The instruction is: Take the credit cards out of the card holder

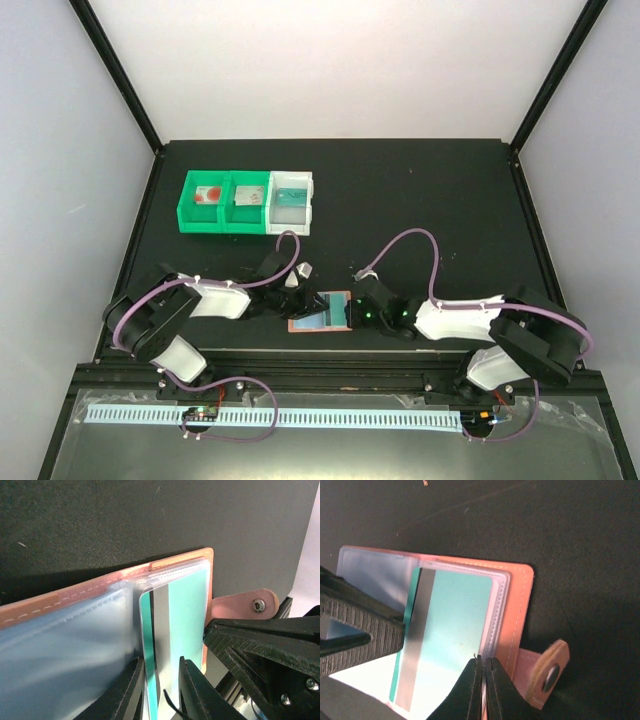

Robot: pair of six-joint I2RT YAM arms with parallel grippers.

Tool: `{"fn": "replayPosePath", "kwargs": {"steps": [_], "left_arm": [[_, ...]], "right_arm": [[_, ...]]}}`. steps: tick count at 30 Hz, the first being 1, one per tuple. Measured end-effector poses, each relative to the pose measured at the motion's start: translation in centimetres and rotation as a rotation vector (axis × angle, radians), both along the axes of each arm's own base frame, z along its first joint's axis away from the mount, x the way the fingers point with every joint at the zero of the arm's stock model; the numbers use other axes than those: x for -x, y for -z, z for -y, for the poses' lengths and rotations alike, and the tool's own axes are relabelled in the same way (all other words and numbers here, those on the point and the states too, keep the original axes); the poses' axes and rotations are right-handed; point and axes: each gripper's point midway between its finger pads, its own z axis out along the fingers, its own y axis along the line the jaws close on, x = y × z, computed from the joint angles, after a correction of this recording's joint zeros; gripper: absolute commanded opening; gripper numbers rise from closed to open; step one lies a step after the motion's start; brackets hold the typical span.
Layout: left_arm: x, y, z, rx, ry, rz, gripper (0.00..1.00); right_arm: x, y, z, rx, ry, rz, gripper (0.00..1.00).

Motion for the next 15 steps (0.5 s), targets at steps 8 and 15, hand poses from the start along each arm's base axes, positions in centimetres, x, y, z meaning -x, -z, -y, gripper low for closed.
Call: {"fn": "replayPosePath", "kwargs": {"steps": [8, 15], "left_arm": [[0.0, 0.0, 0.0, -0.005, -0.003, 0.008, 0.23], [0.0, -0.1, 0.0, -0.003, -0.004, 0.009, 0.25]], "right_arm": [[0.6, -1.3, 0.1, -0.023, -0.010, -0.010, 0.11], [0.6, -1.2, 0.2, -0.016, -0.010, -0.015, 0.10]]}}
